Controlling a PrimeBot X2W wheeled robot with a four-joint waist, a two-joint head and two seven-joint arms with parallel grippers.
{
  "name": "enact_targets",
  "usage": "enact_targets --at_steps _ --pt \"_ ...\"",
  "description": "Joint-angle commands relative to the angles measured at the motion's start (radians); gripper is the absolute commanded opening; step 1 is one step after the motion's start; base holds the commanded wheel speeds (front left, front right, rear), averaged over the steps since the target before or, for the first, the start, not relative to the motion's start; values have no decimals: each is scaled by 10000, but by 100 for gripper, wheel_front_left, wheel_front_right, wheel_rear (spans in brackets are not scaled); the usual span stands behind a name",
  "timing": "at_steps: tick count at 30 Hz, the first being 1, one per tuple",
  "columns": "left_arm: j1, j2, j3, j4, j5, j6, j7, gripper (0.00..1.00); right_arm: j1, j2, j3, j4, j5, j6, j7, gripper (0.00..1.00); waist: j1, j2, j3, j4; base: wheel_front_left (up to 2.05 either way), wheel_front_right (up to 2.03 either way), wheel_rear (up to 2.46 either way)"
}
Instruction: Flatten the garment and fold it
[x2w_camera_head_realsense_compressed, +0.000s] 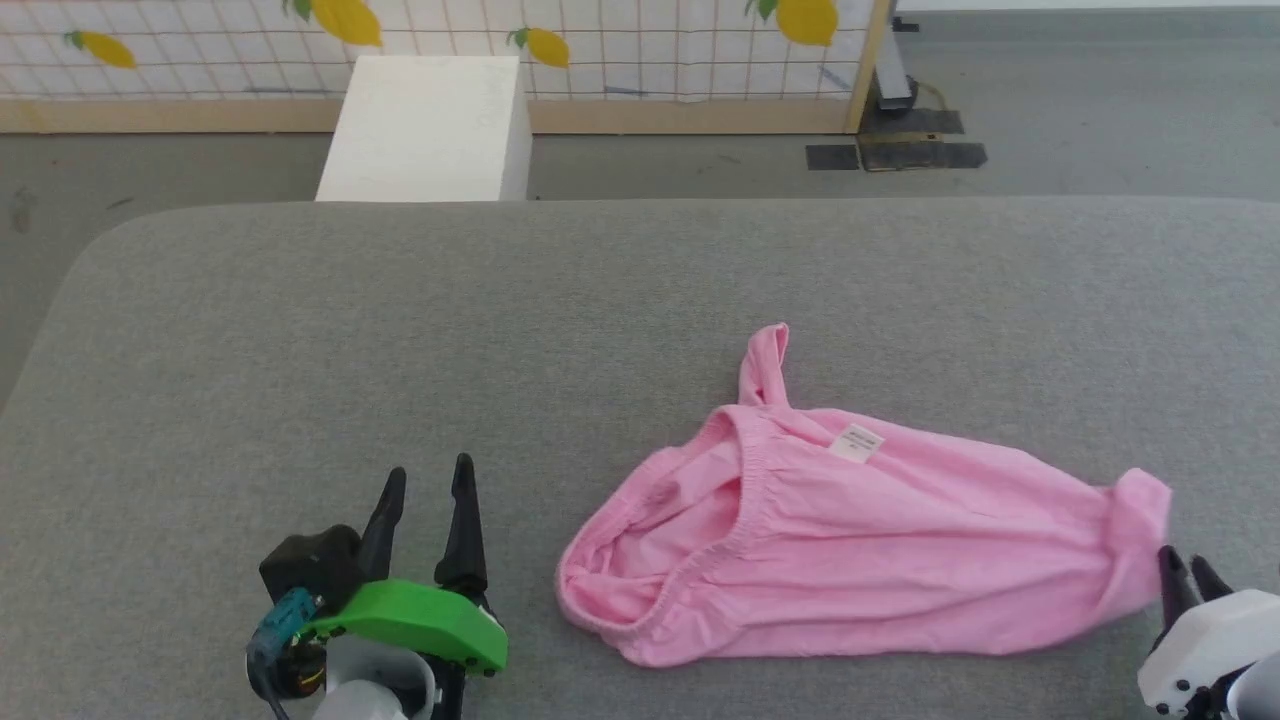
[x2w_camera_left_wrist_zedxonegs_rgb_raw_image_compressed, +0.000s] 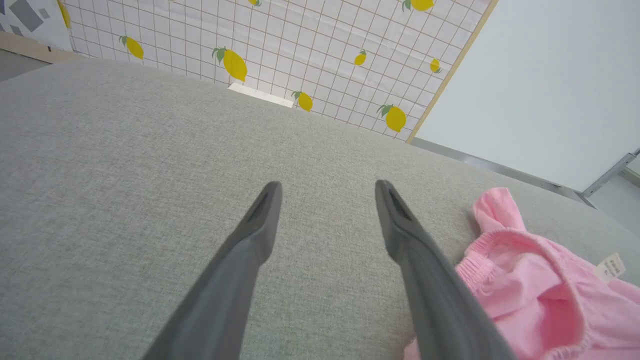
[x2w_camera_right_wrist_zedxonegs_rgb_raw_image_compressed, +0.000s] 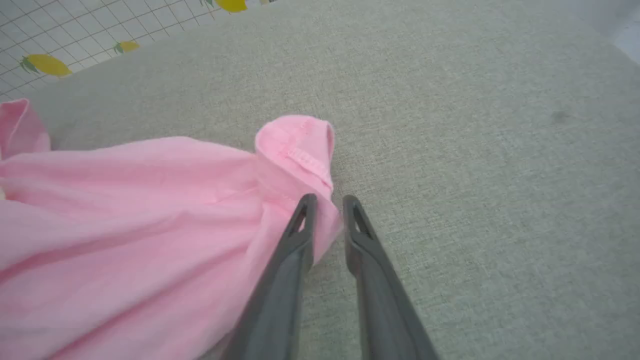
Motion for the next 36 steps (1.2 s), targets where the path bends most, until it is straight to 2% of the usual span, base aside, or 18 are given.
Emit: enact_targets --at_steps 1,6,11,17,22,29,34,35,36 --pt "-213 25 -11 12 101 -62 8 100 20 2 -68 86 -6 -15 -8 100 0 -1 34 -306 0 0 0" --pt "-383 12 -281 -71 151 -171 194 100 98 2 -221 266 61 -15 -266 100 0 -1 71 -683 0 0 0" --pt "-885 -161 -1042 -146 265 -550 709 100 187 2 229 -185 44 -15 -1221 100 0 -1 137 -969 0 0 0" --pt "-2180 -432 -2122 619 293 -905 2253 100 340 2 1087 -776 91 -15 -1816 100 0 -1 293 -1274 0 0 0" --pt "-3616 -562 -2627 1910 162 -798 4116 100 283 3 1637 -1034 154 -15 -1747 100 0 -1 522 -1561 0 0 0" --pt "-4992 -513 -2868 3280 395 -284 5890 100 218 3 2115 -1248 333 -15 -1756 100 0 -1 927 -1972 0 0 0" --pt "-5243 -386 -2974 3565 235 -416 6803 100 168 3 2226 -1171 428 -15 -1832 100 0 -1 1059 -2156 0 0 0" --pt "-5206 -385 -2975 3533 126 -498 6952 49 179 3 2231 -1163 440 -15 -1841 100 0 -1 1065 -2174 0 0 0" --pt "-5170 -378 -2981 3484 48 -568 7048 40 189 3 2229 -1161 441 -15 -1846 100 0 -1 1065 -2182 0 0 0"
